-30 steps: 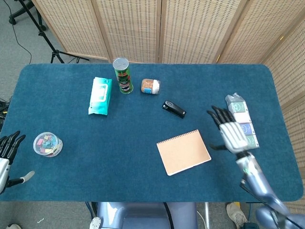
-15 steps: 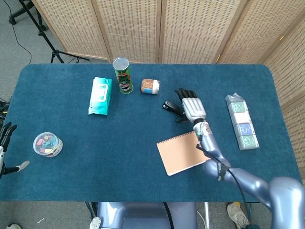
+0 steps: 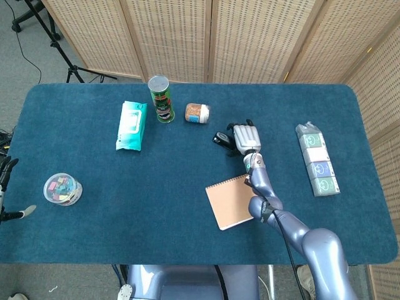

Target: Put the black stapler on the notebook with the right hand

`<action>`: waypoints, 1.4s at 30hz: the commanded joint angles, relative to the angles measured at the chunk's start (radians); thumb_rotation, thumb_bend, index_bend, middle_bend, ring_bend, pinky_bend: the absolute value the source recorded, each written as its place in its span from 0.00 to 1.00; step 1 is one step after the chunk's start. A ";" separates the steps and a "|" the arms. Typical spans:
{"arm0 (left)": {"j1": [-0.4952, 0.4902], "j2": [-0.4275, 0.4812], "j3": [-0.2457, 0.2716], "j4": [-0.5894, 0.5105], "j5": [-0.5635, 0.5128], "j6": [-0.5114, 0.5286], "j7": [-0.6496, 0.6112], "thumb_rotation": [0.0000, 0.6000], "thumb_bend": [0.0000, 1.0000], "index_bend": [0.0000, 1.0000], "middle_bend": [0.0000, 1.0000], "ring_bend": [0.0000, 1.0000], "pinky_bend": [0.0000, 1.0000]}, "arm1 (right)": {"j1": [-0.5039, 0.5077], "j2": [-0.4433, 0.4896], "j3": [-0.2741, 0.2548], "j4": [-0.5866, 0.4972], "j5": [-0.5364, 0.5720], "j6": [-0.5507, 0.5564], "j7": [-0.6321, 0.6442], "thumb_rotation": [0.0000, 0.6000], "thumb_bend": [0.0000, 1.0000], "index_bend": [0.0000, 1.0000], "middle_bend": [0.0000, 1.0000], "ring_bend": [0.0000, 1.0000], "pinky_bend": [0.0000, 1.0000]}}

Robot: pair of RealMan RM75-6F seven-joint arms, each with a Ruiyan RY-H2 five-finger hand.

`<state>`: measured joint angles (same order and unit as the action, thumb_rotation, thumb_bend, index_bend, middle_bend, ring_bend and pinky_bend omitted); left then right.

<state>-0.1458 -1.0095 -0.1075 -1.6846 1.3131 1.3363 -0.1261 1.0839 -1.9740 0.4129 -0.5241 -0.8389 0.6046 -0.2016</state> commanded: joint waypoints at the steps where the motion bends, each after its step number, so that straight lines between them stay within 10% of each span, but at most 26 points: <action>1: -0.001 0.000 -0.001 -0.001 -0.002 0.000 0.001 1.00 0.00 0.00 0.00 0.00 0.00 | 0.017 -0.048 -0.013 0.073 -0.049 -0.008 0.055 1.00 0.15 0.42 0.49 0.44 0.16; 16: -0.003 0.002 0.005 -0.007 0.009 -0.006 0.003 1.00 0.00 0.00 0.00 0.00 0.00 | -0.028 -0.035 -0.084 0.084 -0.272 0.194 0.286 1.00 0.47 0.55 0.62 0.55 0.27; 29: 0.001 0.005 0.030 -0.018 0.060 0.004 0.007 1.00 0.00 0.00 0.00 0.00 0.00 | -0.366 0.487 -0.302 -0.778 -0.495 0.537 0.156 1.00 0.52 0.55 0.62 0.55 0.28; 42: 0.009 -0.007 0.051 -0.034 0.109 0.033 0.041 1.00 0.00 0.00 0.00 0.00 0.00 | -0.451 0.529 -0.420 -0.861 -0.662 0.584 0.076 1.00 0.54 0.55 0.62 0.55 0.28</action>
<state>-0.1368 -1.0164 -0.0571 -1.7175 1.4213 1.3688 -0.0863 0.6384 -1.4318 0.0007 -1.3933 -1.4907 1.1901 -0.1154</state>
